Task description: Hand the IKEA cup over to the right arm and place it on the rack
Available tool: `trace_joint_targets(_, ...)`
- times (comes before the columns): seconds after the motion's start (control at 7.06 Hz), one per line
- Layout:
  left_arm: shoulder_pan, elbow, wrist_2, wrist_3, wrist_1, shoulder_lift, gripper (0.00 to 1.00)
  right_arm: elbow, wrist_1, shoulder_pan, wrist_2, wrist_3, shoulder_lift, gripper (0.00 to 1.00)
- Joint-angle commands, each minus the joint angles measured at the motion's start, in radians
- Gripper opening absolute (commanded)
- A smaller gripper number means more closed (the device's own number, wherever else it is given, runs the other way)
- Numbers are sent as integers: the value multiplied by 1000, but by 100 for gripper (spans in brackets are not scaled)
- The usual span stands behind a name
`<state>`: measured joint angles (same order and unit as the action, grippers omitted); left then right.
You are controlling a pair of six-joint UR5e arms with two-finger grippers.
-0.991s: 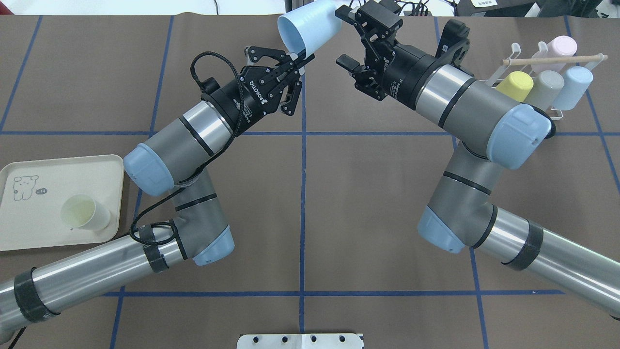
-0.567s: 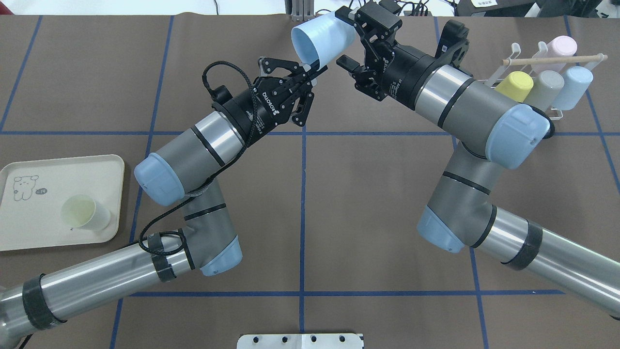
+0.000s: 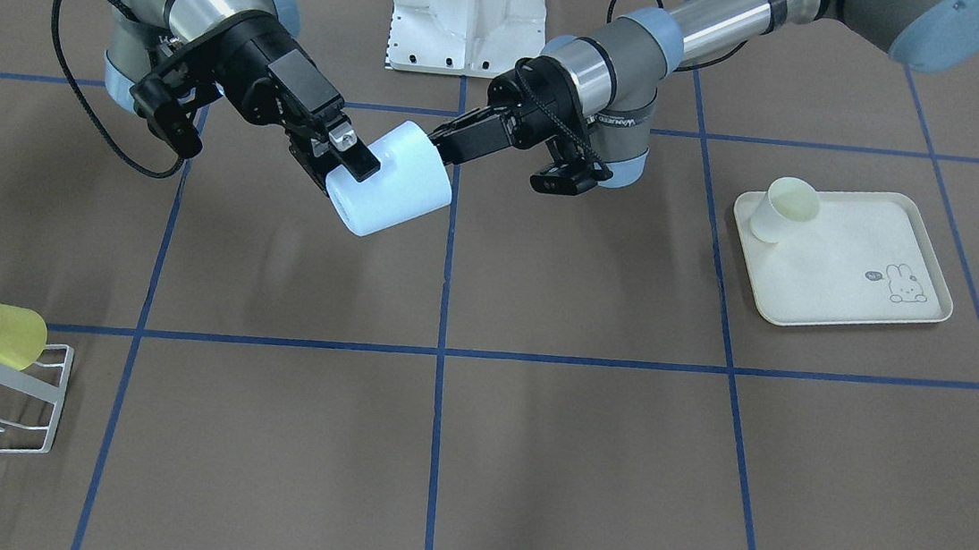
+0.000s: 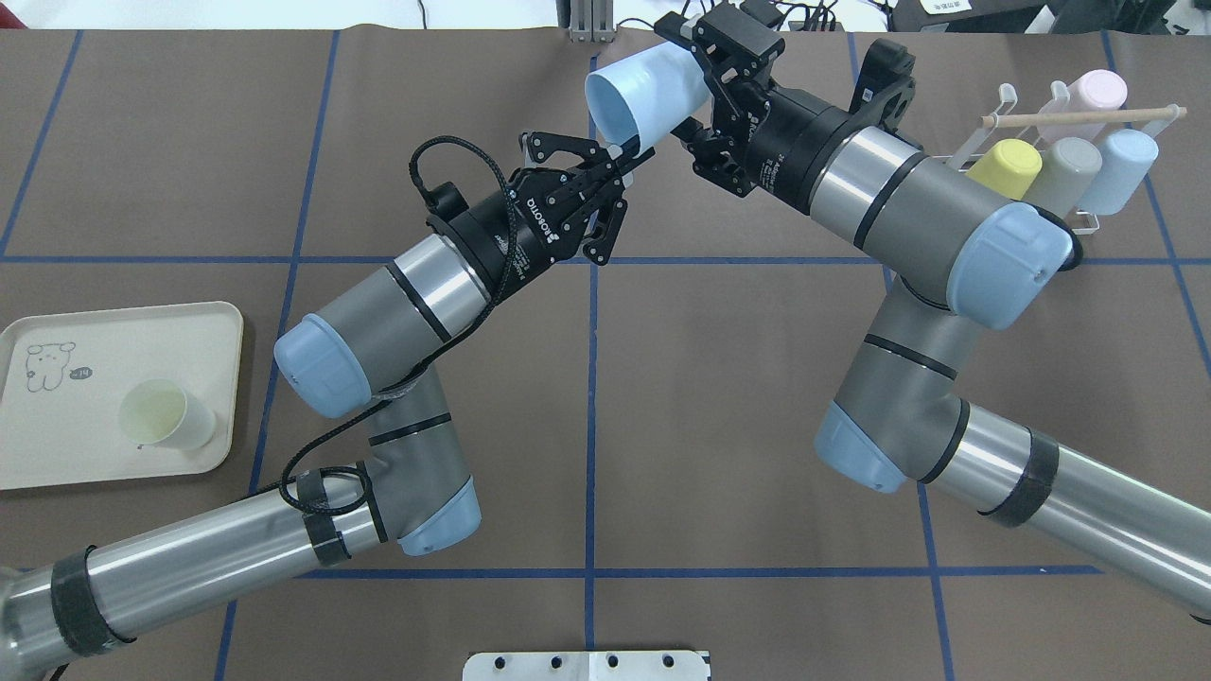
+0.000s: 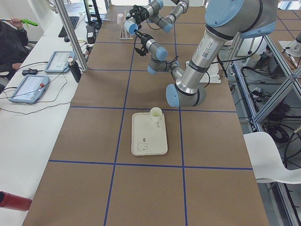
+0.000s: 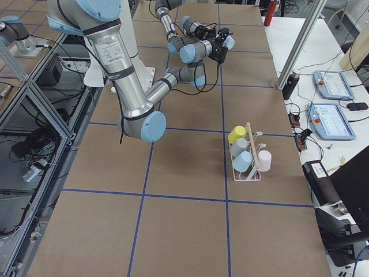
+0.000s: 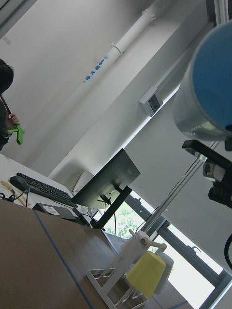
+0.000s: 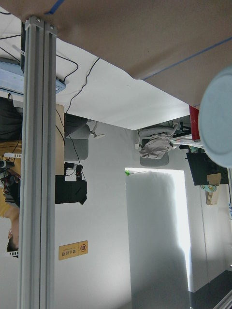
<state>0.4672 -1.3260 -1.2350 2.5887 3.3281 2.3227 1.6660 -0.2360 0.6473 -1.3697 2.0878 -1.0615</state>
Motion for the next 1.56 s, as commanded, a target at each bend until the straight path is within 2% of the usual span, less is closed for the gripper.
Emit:
trace_joint_targets(0.0, -7, -1, 0, -4, -1, 10, 0, 0, 0, 0, 0, 0, 0, 99)
trace_joint_targets(0.28, -13, -1, 2, -4, -1, 10, 0, 0, 0, 0, 1, 0, 2, 96)
trace_joint_targets(0.42, -13, -2, 2, -4, 1, 10, 0, 0, 0, 0, -2, 0, 0, 45)
trace_joint_targets(0.57, -13, -1, -1, -7, 7, 4, 14, 0, 0, 0, -2, 0, 0, 0)
trace_joint_targets(0.71, -15, 1, -1, -90, 11, 3, 99, 0, -2, 0, -3, -2, 0, 0)
trace_joint_targets(0.85, -22, 1, -1, -146, 14, 3, 100, 0, -3, 0, -2, -6, 0, 0)
trace_joint_targets(1.42, -21, -1, -1, -148, 14, -2, 100, 5, -2, 41, -2, -43, -1, 0)
